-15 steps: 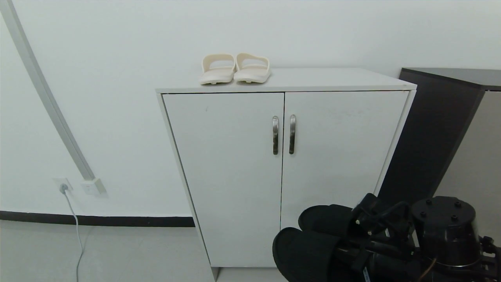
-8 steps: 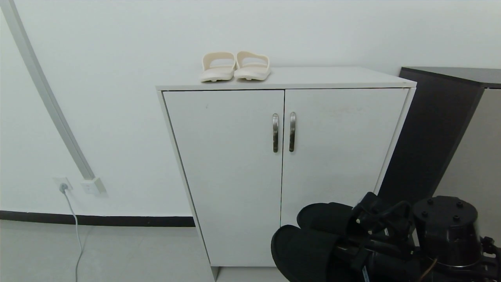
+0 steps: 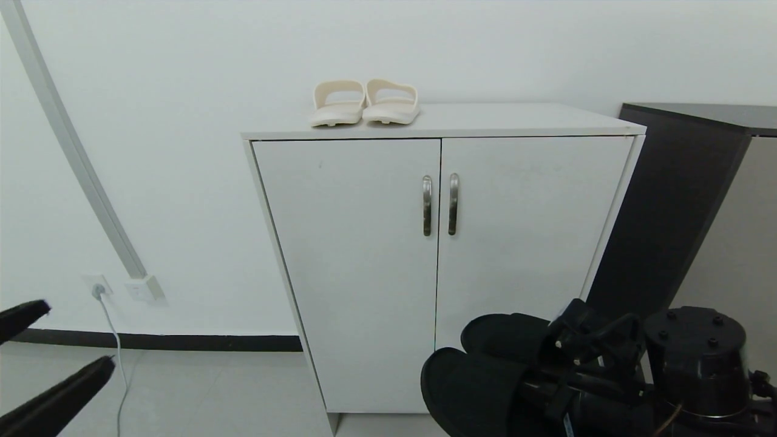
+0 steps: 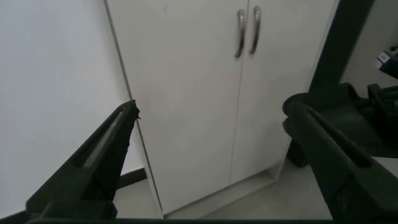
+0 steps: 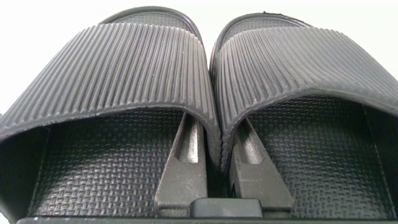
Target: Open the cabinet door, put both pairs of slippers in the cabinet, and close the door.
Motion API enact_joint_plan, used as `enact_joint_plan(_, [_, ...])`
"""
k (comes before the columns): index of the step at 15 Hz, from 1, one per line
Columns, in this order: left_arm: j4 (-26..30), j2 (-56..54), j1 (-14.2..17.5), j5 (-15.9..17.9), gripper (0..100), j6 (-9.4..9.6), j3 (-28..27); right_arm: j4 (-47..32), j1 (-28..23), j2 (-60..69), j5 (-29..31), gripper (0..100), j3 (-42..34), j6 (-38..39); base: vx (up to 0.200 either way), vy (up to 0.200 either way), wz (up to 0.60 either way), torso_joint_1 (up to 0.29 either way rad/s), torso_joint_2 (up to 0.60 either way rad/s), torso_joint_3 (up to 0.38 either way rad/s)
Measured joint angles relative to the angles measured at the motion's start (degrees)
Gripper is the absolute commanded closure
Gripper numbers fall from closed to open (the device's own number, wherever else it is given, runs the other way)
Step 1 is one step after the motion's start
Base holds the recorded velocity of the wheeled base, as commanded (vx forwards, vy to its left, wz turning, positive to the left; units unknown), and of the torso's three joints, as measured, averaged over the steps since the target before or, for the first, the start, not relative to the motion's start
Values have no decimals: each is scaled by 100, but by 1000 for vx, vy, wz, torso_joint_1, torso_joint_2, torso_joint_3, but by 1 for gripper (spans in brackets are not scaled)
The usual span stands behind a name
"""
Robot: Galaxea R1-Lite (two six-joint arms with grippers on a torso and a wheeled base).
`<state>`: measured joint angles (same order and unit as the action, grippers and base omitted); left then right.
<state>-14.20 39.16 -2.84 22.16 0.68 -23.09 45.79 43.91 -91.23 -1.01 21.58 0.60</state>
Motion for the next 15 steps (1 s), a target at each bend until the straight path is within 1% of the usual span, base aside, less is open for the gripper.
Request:
enact_joint_plan(2, [-640, 825, -311, 77, 0, 40, -179, 0, 2, -13, -2, 100, 0, 6, 0, 0, 0, 0, 0, 0])
enact_joint_plan(4, [-1191, 1643, -656, 101, 0, 13, -445, -2, 0, -30, 0, 100, -9, 16, 0, 0, 0, 0, 0, 0])
enact_joint_plan(5, [-1349, 1997, -901, 105, 0, -52, -635, 2, -1, -44, -2, 100, -11, 16, 0, 0, 0, 0, 0, 0])
enact_joint_plan(8, [-1506, 2948, -1827, 105, 0, -350, -1384, 46, 5, -66, -5, 100, -20, 29, 0, 0, 0, 0, 0, 0])
enact_joint_plan(10, [-1736, 3477, -2367, 101, 0, -539, -1794, 217, 41, -57, 9, 100, -22, 38, 0, 0, 0, 0, 0, 0])
enact_joint_plan(12, [-1960, 3986, -2803, 96, 0, -706, -2153, 271, 49, -63, 6, 100, -48, 35, 0, 0, 0, 0, 0, 0])
enact_joint_plan(14, [-2083, 4530, -3117, 88, 0, -883, -2570, 271, 57, -112, 0, 100, -61, 22, 0, 0, 0, 0, 0, 0])
enact_joint_plan(15, [-2116, 4788, -3222, 93, 0, -937, -2799, 273, 57, -143, 0, 100, -63, 22, 0, 0, 0, 0, 0, 0])
